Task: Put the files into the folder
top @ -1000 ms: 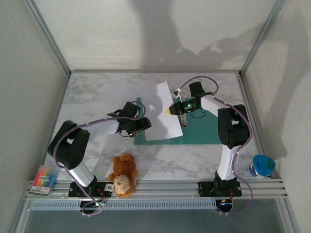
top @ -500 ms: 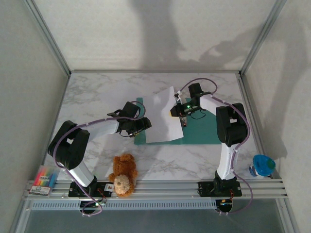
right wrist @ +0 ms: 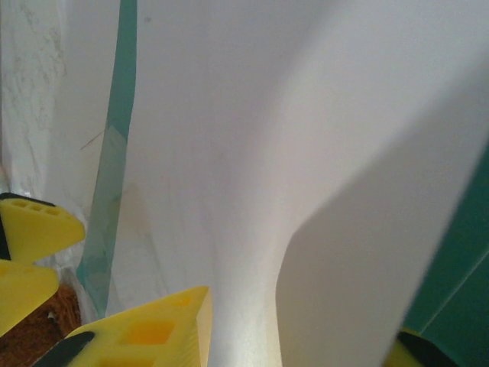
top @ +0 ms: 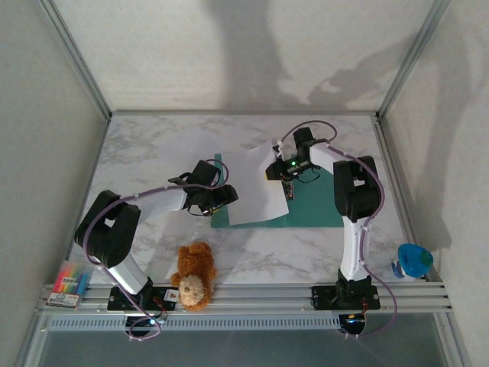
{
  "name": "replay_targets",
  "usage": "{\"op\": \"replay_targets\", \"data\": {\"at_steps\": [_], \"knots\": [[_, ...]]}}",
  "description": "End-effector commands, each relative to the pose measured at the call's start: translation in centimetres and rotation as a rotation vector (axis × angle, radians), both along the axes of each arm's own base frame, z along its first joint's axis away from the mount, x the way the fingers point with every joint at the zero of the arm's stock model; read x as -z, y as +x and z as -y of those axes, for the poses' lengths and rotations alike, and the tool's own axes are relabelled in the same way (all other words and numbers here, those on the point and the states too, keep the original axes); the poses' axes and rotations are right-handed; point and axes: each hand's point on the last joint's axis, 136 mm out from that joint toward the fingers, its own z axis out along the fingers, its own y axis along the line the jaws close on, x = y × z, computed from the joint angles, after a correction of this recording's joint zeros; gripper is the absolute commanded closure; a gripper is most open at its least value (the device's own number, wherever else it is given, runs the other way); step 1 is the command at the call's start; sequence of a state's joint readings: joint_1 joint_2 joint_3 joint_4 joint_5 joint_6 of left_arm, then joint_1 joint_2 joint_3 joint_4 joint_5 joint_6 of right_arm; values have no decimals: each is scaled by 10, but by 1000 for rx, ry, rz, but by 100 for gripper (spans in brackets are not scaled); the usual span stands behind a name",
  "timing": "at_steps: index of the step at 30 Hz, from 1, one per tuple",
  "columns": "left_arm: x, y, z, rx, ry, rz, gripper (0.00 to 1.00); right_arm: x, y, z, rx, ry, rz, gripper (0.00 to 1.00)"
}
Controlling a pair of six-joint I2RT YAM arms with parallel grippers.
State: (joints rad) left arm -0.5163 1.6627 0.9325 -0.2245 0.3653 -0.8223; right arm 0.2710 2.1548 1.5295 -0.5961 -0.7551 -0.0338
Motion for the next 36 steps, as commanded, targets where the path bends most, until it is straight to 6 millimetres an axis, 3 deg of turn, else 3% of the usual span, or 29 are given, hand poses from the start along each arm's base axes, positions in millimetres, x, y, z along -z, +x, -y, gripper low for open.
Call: {"op": "replay_targets", "data": {"at_steps": [1, 22, 36], "knots": [[-1, -8, -6, -4, 29, 0, 25, 2, 5, 3, 7, 4, -42, 71], [3, -8, -6, -6, 30, -11, 25, 2, 49, -7, 17, 88, -66, 72], [6, -9, -6, -5, 31, -20, 25, -5, 66, -13, 9, 106, -27, 79]]}}
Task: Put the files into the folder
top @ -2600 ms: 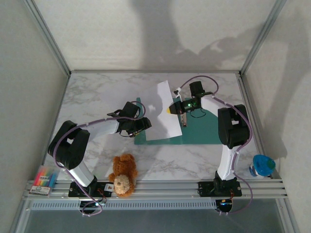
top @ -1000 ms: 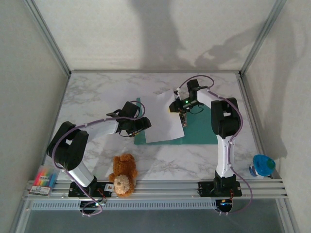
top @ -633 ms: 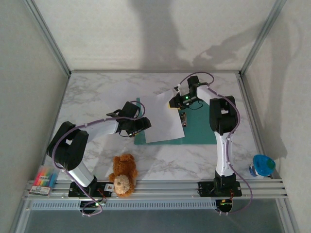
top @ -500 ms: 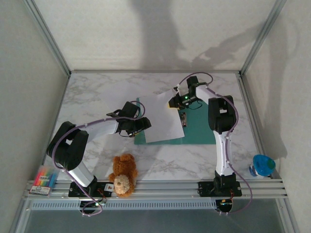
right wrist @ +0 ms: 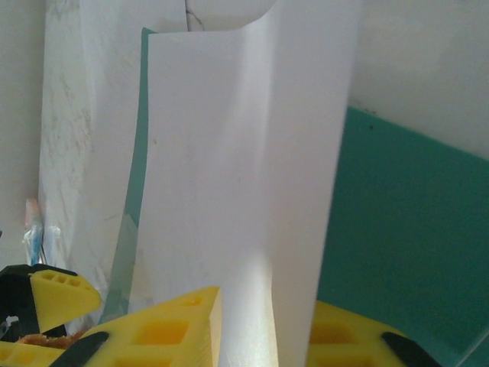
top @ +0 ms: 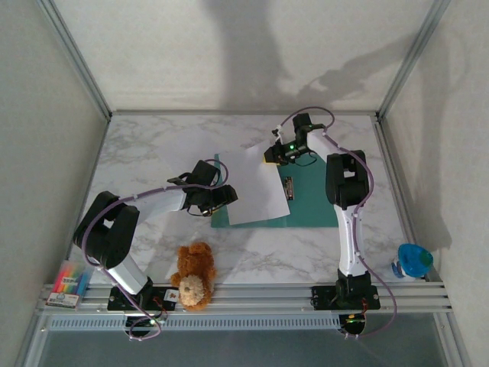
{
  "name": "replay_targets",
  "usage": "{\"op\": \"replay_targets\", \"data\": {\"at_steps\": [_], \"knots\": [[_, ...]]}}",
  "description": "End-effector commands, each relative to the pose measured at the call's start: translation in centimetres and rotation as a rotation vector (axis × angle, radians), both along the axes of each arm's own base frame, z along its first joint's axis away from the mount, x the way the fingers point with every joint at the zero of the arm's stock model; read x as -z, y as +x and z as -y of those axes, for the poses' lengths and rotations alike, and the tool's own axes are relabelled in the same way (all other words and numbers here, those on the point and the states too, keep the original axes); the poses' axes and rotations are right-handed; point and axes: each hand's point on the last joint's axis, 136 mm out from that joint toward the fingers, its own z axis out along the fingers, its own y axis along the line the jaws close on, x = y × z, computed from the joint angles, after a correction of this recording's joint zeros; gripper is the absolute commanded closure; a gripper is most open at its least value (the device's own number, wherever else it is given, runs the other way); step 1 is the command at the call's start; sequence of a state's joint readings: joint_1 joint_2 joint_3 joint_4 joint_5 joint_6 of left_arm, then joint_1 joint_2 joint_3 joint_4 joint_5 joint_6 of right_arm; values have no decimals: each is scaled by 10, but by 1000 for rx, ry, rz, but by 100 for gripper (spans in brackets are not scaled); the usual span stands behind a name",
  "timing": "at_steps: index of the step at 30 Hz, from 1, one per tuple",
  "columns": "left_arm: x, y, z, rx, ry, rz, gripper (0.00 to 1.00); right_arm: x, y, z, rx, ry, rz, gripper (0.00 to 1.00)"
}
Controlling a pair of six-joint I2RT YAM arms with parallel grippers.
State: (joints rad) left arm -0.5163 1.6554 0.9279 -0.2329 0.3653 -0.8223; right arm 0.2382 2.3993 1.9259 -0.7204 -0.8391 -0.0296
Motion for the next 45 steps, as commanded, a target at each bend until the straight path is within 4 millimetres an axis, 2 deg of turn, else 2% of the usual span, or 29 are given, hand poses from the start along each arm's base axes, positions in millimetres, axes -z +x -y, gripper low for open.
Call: {"op": "replay_targets", "data": {"at_steps": [1, 12, 17, 26, 45], "knots": [[6, -6, -4, -6, 27, -14, 24, 1, 1, -2, -3, 23, -30, 81], [4, -6, -3, -4, 22, -12, 25, -17, 7, 4, 46, 14, 40, 99], [4, -8, -4, -5, 23, -10, 25, -25, 14, 10, 101, 36, 59, 100], [2, -9, -5, -4, 21, -7, 25, -41, 14, 14, 135, 62, 86, 100], [1, -10, -6, -1, 21, -3, 24, -26, -11, 13, 110, 101, 62, 100]]}}
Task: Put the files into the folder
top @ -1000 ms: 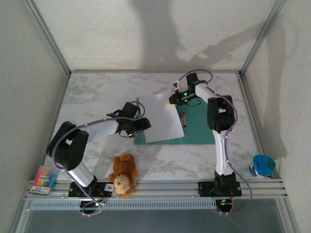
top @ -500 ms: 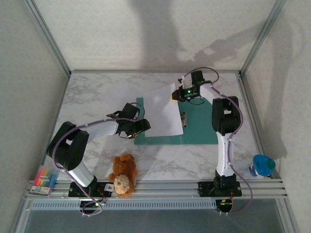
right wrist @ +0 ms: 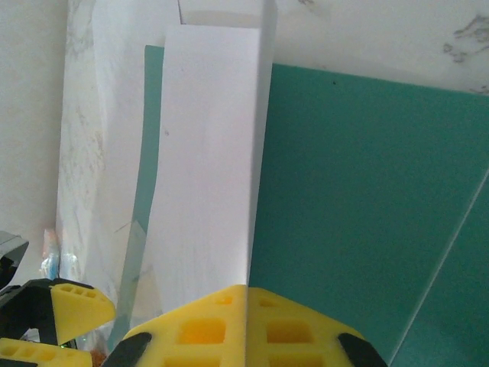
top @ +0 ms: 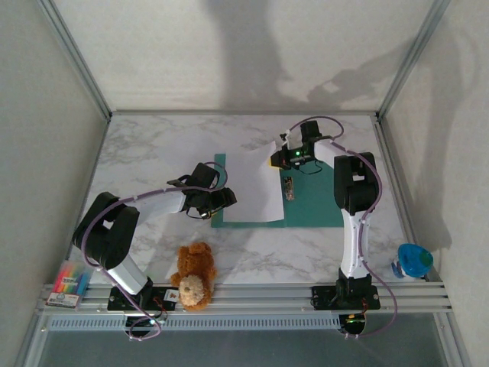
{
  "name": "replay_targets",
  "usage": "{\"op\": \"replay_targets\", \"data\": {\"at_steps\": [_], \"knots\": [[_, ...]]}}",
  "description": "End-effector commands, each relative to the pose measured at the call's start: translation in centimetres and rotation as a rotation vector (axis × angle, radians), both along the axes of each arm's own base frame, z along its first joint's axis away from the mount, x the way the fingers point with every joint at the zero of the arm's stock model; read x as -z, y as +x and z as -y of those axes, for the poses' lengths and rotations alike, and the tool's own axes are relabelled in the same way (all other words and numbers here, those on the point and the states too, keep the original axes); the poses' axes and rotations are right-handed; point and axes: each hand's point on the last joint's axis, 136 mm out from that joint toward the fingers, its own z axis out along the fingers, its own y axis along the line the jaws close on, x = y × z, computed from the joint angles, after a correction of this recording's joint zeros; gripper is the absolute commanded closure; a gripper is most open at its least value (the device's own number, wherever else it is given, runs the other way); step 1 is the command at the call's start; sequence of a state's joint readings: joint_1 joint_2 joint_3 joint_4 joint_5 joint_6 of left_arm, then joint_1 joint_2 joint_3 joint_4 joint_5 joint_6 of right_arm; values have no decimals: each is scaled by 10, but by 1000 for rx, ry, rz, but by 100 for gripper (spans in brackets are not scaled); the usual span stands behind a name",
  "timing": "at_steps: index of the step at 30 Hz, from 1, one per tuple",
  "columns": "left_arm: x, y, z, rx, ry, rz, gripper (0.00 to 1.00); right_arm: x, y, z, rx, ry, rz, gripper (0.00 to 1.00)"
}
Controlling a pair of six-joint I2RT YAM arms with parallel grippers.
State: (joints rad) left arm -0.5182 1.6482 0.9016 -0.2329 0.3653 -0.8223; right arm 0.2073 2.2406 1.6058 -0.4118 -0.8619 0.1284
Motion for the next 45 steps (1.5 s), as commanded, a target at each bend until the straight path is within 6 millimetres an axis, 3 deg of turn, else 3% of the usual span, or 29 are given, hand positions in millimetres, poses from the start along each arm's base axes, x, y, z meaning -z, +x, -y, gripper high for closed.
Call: {"op": "replay_targets", "data": {"at_steps": [1, 16, 22, 45], "knots": [[-5, -2, -2, -3, 11, 13, 24, -25, 1, -3, -2, 40, 54, 100], [-7, -6, -6, -12, 14, 18, 24, -28, 10, -4, 21, 52, 70, 100], [-7, -7, -6, -12, 15, 17, 24, -28, 5, -14, 0, 64, 72, 100], [-8, -8, -7, -18, 12, 21, 24, -24, 0, -20, 58, 94, 42, 100]]}}
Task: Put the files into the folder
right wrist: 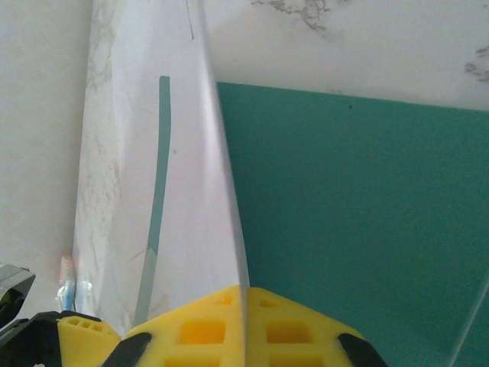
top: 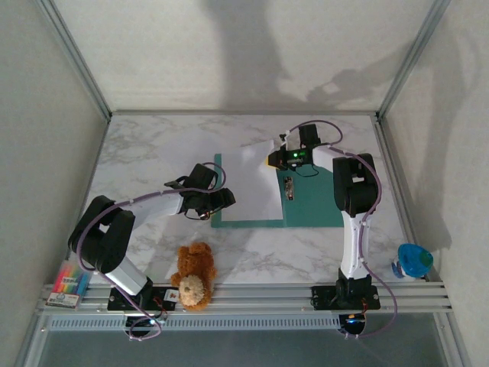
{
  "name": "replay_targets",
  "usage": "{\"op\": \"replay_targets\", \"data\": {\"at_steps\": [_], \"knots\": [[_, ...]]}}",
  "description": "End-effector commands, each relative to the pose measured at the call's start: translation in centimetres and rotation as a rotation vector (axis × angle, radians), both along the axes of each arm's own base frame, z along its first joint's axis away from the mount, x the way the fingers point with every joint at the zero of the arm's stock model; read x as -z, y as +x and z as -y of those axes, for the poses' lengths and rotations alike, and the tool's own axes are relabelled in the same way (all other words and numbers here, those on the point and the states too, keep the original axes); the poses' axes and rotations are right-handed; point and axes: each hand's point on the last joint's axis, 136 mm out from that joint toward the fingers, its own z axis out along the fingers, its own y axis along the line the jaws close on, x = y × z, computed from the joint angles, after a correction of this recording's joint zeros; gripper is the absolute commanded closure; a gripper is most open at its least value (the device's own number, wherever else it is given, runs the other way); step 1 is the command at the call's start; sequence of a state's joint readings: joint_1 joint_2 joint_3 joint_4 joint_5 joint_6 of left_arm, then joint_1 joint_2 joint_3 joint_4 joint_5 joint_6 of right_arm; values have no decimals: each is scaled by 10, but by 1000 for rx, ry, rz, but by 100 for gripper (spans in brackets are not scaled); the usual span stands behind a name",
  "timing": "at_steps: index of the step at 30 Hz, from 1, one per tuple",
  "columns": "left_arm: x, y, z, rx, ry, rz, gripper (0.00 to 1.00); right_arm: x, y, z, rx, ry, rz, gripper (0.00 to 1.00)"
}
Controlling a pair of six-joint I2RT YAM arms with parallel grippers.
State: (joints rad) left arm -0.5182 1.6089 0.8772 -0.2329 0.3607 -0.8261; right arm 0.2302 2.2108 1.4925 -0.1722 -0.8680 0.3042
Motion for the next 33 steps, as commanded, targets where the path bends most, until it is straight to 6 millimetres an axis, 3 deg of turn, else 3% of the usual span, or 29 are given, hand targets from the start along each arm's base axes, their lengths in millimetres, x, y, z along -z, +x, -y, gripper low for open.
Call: {"op": "replay_targets", "data": {"at_steps": [1, 19, 33], "knots": [[-3, -4, -4, -13, 17, 7, 24, -23, -3, -7, -9, 31, 38, 100], [0, -5, -5, -12, 21, 1, 24, -27, 12, -8, 6, -3, 59, 100], [2, -5, -4, -12, 20, -1, 24, -25, -4, -18, -43, 27, 51, 100]]}}
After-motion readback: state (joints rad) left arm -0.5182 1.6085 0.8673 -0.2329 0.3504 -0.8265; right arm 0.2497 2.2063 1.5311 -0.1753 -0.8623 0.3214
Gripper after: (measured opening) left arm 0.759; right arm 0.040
